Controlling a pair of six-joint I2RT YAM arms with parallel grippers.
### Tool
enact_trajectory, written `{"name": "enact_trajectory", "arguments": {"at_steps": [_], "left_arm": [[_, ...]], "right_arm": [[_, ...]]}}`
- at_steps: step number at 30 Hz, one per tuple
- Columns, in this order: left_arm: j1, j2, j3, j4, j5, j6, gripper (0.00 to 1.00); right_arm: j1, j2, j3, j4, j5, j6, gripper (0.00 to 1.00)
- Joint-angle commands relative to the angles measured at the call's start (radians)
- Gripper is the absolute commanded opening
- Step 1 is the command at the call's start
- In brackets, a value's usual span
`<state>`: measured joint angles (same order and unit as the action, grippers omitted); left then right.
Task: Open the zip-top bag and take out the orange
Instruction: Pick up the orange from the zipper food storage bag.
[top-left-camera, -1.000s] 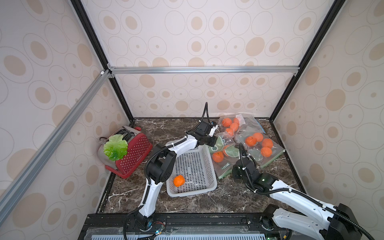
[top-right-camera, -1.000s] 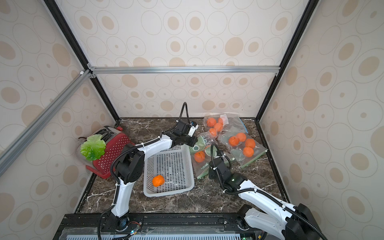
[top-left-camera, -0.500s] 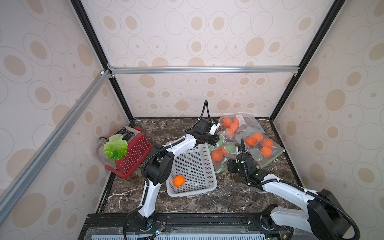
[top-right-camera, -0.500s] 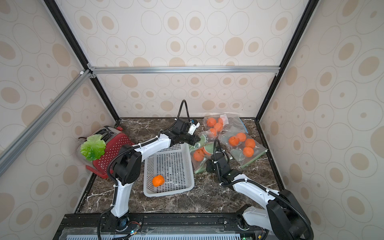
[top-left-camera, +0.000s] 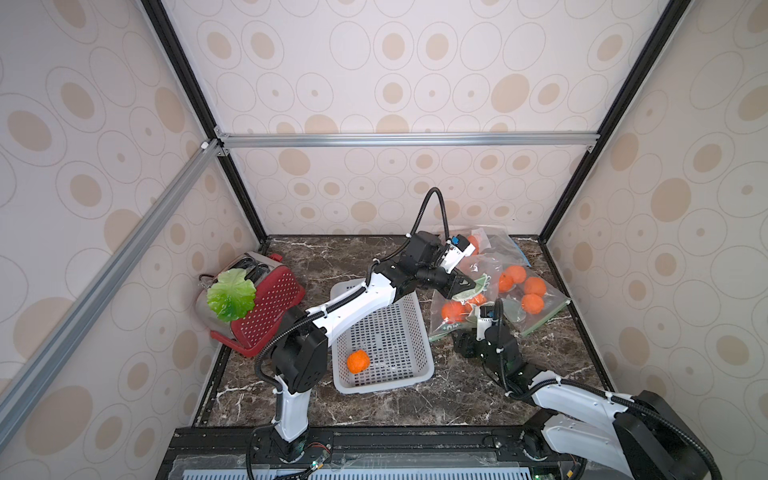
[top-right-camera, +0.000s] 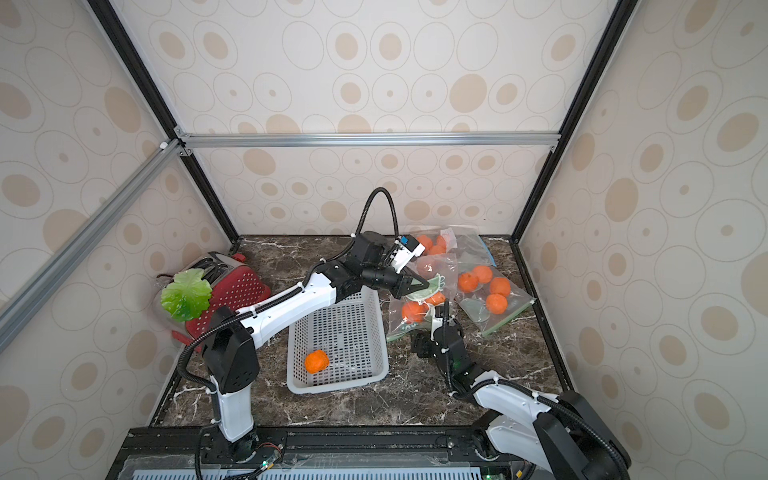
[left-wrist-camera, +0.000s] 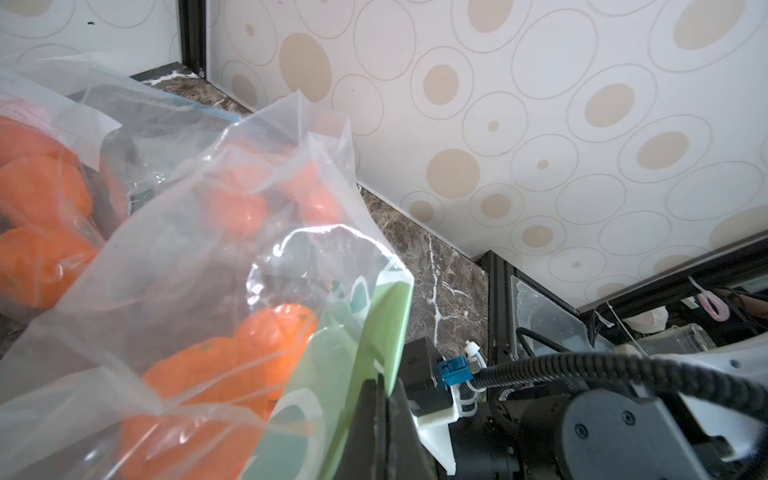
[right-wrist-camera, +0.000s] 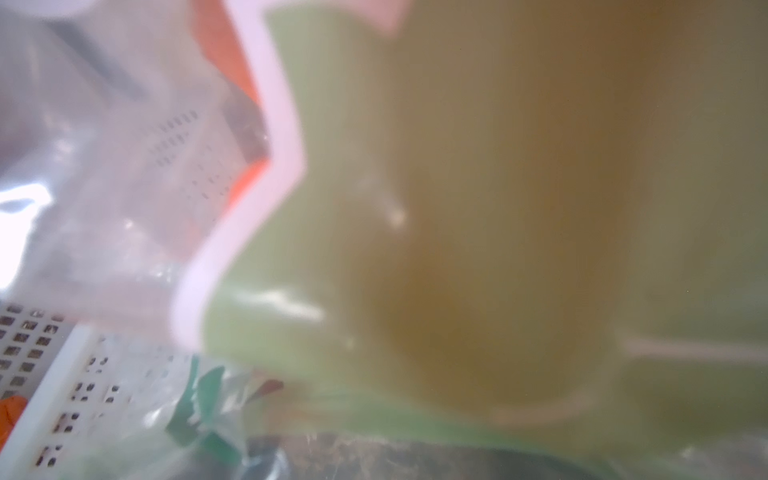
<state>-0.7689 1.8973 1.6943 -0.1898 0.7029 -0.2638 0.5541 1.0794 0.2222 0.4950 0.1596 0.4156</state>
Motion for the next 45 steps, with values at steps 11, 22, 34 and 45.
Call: {"name": "enact_trajectory", "arguments": {"at_steps": [11,22,34,45], "left_arm": [[0.016,0.059,-0.060,0.058,-0.083,-0.050,0.00],[0.056,0.129,-0.067,0.043,-0.135,-0.056,0.00],[0.062,0.144,-0.061,0.002,-0.180,-0.023,0.00],[0.063,0.148,-0.042,-0.022,-0.193,-0.006,0.00]], "right_arm": [[-0.004,0.089,0.047,-0.060,0.023,0.003,0.85],[-0.004,0.151,0.163,-0.403,-0.075,0.077,0.84],[0.037,0.124,0.181,-0.632,-0.164,0.136,0.80],[0.064,-0.065,0.242,-0.820,-0.118,0.131,0.53]]}}
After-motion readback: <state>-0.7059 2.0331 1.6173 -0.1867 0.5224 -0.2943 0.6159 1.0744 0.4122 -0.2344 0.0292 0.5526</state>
